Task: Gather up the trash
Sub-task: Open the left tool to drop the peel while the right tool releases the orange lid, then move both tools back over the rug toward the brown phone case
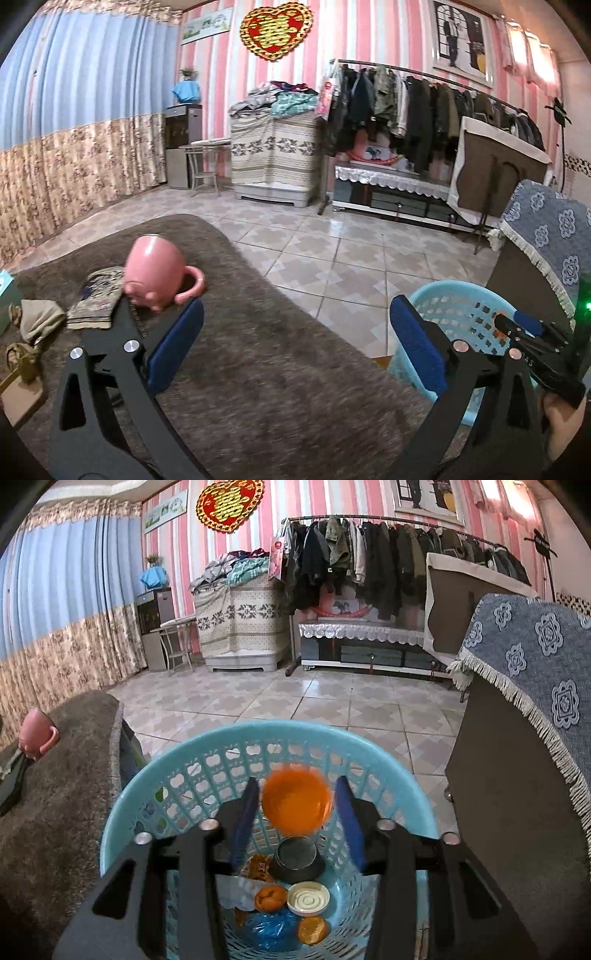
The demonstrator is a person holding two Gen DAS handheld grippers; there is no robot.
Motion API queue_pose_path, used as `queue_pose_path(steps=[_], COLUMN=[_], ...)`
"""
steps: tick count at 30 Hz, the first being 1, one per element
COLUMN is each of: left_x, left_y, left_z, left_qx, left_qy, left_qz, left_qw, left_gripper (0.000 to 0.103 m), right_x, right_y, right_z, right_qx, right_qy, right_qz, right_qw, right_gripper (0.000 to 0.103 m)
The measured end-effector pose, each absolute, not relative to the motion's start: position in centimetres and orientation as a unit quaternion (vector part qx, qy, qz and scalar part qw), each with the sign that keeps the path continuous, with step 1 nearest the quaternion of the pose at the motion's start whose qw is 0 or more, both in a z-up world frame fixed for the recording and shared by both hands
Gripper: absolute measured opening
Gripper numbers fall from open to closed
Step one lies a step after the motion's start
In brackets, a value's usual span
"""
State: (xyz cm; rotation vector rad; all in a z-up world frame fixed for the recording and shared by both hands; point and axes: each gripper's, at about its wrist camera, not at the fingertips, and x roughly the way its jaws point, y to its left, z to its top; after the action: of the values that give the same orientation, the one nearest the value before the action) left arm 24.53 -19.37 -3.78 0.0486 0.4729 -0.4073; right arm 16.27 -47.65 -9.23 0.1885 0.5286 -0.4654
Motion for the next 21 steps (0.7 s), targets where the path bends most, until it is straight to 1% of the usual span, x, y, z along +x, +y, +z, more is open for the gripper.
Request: queue_pose_path(steps=[1,3,4,5,7,9,16,21], left_x=[24.5,24.5,24.4,24.3,24.1,23.9,23.2,21.9], left_y=[-18.7,-17.6,-17.0,-16.7,-15.5,-14.1,-9.7,-6.4], left_z=[-3.7,-3.5,-3.4,-3.4,-3.1,-2.8,-1.4,-0.8], left_qx=[0.020,0.014,0.011,0.010,0.006,0.001,-0.018,-0.005], left_qy=[0.233,0.232,0.231,0.230,0.227,0.224,0.217,0.209], left_qz=[-0.196,-0.189,-0.186,-0.182,-0.171,-0.162,-0.135,-0.101], left_qw=[0.952,0.954,0.955,0.956,0.959,0.961,0.967,0.973], left_gripper=[0.097,0.097,0.097,0.097,0.097,0.098,0.098,0.098], right_x=[16.3,16.2,16.2,16.2,16.0,15.9,15.9,15.9], right_y=[-47.4,-46.9,-46.7,-46.5,-46.0,-45.6,-42.6,-40.2], right_z=[-9.0,-8.6,-8.3,-8.2,-7.8,-7.3,-5.4,-4.1], right_qx=[0.087,0.079,0.075,0.072,0.070,0.067,0.041,0.041], right_qy=[0.255,0.247,0.246,0.247,0.244,0.239,0.228,0.220], right_qz=[-0.229,-0.233,-0.235,-0.236,-0.236,-0.239,-0.229,-0.207], right_qw=[0.936,0.937,0.937,0.937,0.938,0.939,0.945,0.952], right_gripper=[0.073,0.074,0.079,0.081,0.092,0.098,0.098,0.098])
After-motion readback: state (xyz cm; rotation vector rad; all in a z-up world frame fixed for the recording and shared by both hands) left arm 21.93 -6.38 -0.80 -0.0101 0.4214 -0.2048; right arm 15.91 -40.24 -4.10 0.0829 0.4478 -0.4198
